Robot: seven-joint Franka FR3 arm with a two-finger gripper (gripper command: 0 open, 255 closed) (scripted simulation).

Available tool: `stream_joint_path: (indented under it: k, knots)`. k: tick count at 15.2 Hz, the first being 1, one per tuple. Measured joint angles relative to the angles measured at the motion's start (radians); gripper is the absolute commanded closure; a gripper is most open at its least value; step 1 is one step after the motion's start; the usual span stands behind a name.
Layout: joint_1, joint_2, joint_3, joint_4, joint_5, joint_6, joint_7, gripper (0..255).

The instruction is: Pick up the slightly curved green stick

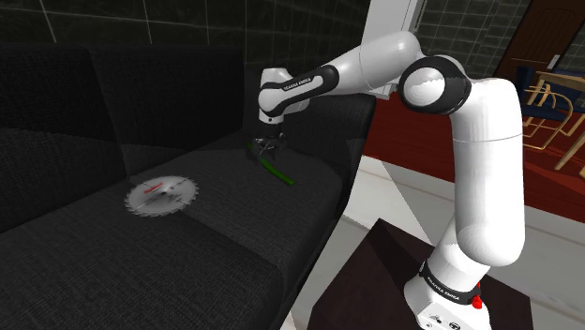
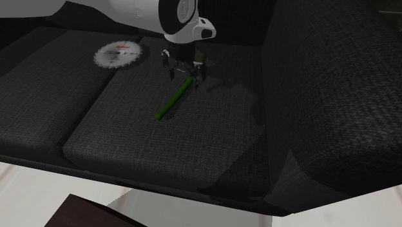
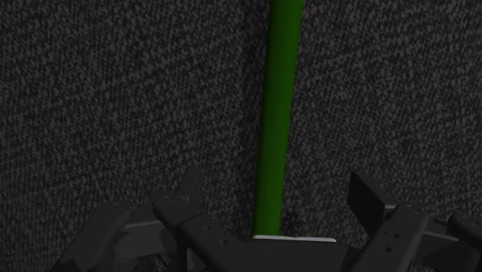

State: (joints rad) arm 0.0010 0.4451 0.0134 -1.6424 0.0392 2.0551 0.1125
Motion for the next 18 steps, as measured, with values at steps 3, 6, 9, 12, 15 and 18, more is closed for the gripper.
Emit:
stream_joint_path:
  k: [3, 6, 9, 12, 15, 18]
  knots:
    - [-0.001, 0.009, 0.000, -0.005, 0.000, 0.013, -0.002, 255]
    - [-0.001, 0.010, 0.000, -0.005, 0.000, 0.015, -0.002, 255]
    - [0.000, 0.010, 0.000, -0.005, 0.000, 0.015, -0.002, 255]
    - [0.000, 0.010, 0.000, -0.004, 0.000, 0.015, -0.002, 255]
    - [-0.002, -0.001, -0.001, 0.005, 0.000, -0.006, -0.002, 255]
    - [-0.001, -0.013, 0.000, 0.024, 0.000, -0.037, 0.000, 255]
